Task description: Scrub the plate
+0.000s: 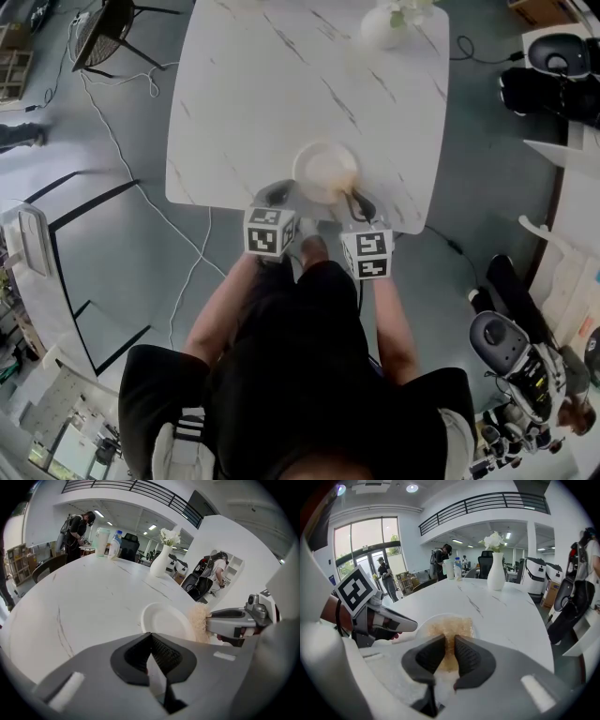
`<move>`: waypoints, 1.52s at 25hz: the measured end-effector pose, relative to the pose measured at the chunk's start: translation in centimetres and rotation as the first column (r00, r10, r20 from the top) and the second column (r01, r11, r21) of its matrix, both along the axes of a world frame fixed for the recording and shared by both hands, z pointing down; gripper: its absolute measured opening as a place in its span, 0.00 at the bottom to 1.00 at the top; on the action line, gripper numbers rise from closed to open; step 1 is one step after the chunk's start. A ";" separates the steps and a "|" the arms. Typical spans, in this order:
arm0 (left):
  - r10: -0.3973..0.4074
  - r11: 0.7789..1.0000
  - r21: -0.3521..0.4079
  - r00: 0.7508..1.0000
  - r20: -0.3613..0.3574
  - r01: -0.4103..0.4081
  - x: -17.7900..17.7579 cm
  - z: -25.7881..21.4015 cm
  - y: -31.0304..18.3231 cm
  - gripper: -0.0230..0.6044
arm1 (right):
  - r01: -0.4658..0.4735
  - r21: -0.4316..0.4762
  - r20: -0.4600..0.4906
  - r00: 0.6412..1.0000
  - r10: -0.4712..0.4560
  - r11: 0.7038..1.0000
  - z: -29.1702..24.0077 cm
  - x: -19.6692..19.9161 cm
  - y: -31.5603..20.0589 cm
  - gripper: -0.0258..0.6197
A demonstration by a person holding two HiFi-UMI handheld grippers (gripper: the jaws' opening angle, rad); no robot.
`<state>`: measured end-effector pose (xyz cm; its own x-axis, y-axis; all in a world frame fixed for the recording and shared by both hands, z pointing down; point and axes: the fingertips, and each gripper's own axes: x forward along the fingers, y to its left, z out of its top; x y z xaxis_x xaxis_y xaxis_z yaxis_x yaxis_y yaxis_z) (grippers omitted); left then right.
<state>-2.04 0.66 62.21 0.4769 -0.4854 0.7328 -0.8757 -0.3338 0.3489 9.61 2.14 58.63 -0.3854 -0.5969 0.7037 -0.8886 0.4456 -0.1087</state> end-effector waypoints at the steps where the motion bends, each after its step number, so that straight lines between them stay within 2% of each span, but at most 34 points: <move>1: 0.001 1.000 0.003 1.000 0.000 -0.001 0.0 -0.1 0.0 0.05 | -0.003 0.003 0.001 1.000 0.003 1.000 0.0 0.1 -0.1 0.13; 12: 0.025 0.997 0.071 1.000 -0.005 -0.025 -0.1 -4.0 -1.6 0.05 | -0.046 0.042 0.012 0.999 0.046 0.998 -2.7 0.8 -1.3 0.13; 19: 0.050 0.986 0.161 0.998 -0.023 -0.046 0.0 -8.9 -3.3 0.05 | -0.052 0.115 0.001 0.999 0.052 0.992 -6.3 1.1 -2.2 0.13; 28: 0.087 0.946 0.315 0.996 -0.036 -0.071 -0.1 -16.3 -5.0 0.05 | -0.073 0.233 0.006 0.997 0.074 0.970 -12.5 0.4 -4.0 0.13; 38: 0.107 0.892 0.447 0.993 -0.056 -0.071 -1.5 -24.3 -5.8 0.05 | -0.105 0.375 0.034 0.994 0.099 0.921 -20.0 -1.0 -4.9 0.13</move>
